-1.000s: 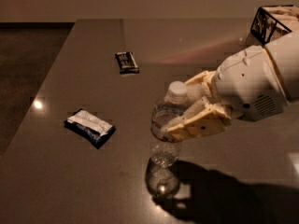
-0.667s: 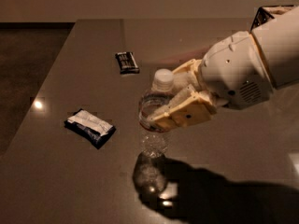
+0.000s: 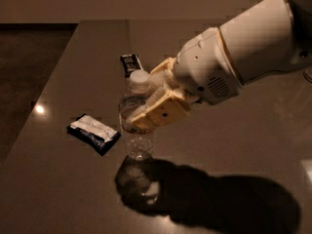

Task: Move water bottle near rxbar blueberry

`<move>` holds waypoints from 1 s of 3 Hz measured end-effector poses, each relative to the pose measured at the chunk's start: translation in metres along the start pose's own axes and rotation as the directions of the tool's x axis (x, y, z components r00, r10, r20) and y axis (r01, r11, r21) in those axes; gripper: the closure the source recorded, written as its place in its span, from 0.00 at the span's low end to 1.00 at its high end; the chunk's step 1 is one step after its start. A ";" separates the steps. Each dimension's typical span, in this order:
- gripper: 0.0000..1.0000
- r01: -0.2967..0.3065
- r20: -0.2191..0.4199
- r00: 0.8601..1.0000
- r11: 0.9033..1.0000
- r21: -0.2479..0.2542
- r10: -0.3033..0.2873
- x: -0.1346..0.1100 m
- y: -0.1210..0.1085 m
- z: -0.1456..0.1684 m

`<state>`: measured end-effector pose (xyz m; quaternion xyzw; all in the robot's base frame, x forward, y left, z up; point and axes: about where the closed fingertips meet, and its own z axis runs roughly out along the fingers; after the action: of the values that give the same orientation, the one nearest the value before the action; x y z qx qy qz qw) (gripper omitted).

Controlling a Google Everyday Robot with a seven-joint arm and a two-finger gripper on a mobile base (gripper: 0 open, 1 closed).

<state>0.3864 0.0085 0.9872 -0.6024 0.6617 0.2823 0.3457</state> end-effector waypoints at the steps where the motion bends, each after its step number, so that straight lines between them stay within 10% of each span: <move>1: 1.00 0.004 -0.015 1.000 1.000 -0.017 -0.005 0.001 -0.005 0.021; 3: 1.00 0.003 -0.025 1.000 0.999 -0.031 -0.004 0.004 -0.014 0.043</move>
Offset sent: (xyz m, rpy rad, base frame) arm 0.0242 0.0332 -0.0371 -0.0293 0.0289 0.0315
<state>0.4048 0.0386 0.9588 -0.6126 0.6604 0.2843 0.3282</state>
